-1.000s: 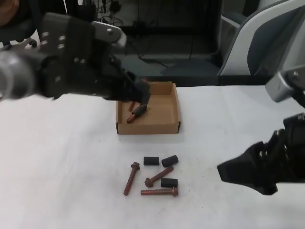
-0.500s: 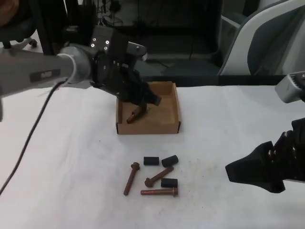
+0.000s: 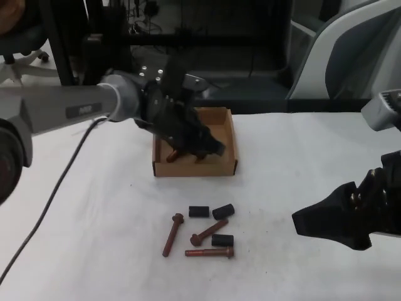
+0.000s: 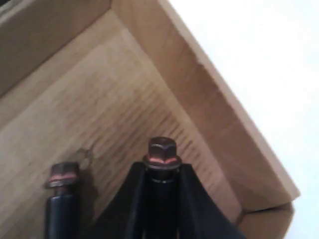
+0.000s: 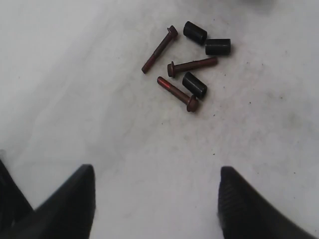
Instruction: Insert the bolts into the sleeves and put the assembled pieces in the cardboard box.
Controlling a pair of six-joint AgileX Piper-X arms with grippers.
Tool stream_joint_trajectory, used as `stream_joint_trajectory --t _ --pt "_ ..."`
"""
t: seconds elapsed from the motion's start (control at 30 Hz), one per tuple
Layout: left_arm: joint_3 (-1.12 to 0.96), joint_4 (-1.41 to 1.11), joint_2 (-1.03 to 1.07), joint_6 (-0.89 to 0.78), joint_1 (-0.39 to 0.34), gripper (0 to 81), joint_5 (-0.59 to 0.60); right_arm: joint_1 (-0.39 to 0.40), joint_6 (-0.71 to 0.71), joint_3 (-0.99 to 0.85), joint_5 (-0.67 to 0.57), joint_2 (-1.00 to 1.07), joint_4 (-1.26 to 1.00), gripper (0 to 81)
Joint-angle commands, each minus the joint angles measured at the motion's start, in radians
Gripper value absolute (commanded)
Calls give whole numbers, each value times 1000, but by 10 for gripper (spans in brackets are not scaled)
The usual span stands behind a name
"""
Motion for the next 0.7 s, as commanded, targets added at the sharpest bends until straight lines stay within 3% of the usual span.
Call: stream_joint_trajectory --t 0.0,0.17,0.27,0.37,0.67 --pt "-20 -5 -13 -23 -20 147 13 -4 16 2 -12 -9 -13 700" --pt "-20 11 -13 -24 -30 514 -42 -4 16 2 -12 -9 -13 700" --pt "-20 32 -13 -24 -30 651 -72 -4 23 2 -17 -9 -13 700" --pt "-20 67 -18 -24 -25 687 -96 -4 23 2 -32 -9 -13 700" --pt "-20 127 -97 -14 -19 686 -182 -4 38 2 -32 -9 -13 700"
